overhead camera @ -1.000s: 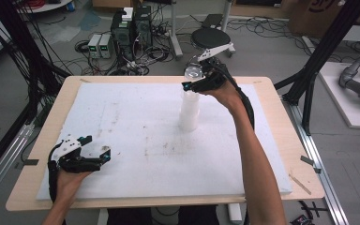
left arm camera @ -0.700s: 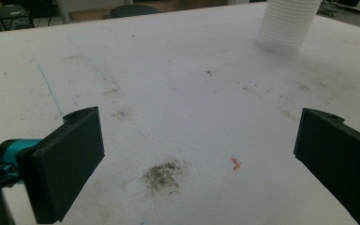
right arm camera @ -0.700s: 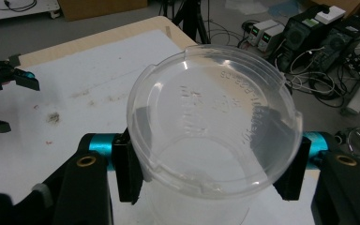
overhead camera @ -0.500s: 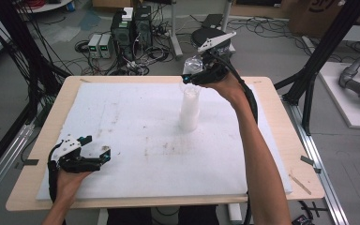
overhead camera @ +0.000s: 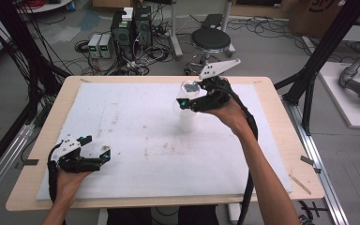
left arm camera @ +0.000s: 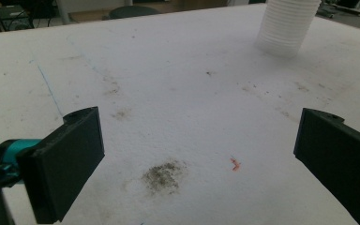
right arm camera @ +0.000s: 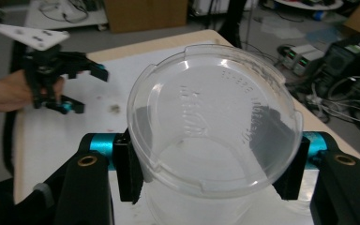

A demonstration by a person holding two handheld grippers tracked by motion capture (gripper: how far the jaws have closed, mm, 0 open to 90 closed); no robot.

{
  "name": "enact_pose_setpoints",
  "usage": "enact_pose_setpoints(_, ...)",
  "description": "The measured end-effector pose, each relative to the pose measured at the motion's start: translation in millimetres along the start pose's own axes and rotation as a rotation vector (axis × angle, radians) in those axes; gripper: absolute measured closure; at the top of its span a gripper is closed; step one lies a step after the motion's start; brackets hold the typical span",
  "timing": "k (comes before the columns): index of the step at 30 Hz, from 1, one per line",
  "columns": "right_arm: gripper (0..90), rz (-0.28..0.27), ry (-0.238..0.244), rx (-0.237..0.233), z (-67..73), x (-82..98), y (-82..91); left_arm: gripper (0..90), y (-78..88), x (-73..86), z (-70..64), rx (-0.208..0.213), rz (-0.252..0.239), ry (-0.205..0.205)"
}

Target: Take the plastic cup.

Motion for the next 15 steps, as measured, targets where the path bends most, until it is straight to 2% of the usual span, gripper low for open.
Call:
enact_pose_setpoints(3,40.6,-0.026,-0.014,-0.027,9.2,14.0,1.5,1.8,-0.7,-0.3,-0.2,0.009,0.004,-0.002)
enact_pose_setpoints(4,40.6,-0.046,-0.009,-0.037,16.2,23.7,1.5,1.8,-0.9,-0.3,-0.3,0.013,0.008,-0.003)
enact_pose_setpoints(5,40.6,-0.046,-0.009,-0.037,16.2,23.7,1.5,1.8,-0.9,-0.3,-0.4,0.014,0.008,-0.004)
enact_pose_setpoints(9,40.6,-0.074,-0.017,-0.07,28.4,42.6,-0.2,1.8,-0.3,0.0,0.0,0.018,-0.003,0.0)
enact_pose_setpoints(10,40.5,-0.091,-0.019,-0.088,34.3,53.7,-3.2,1.8,-0.1,0.0,0.2,0.019,-0.004,0.003)
enact_pose_setpoints(13,40.6,-0.091,-0.015,-0.085,38.2,62.8,-6.9,1.8,-0.1,0.1,0.6,0.021,-0.007,0.009)
enact_pose_setpoints(15,40.6,-0.1,-0.029,-0.101,39.7,71.5,-11.7,1.8,0.1,0.1,0.8,0.024,-0.007,0.008)
Point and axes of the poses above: each handheld gripper's, and its own axes: y roughly backward along the jaws, x roughly out of its underside, z roughly to its left, the point moved 1 cm from there along -y, roughly forward along the jaws, and after that the axes turned 8 degrees about -y, right-handed, at the moved point
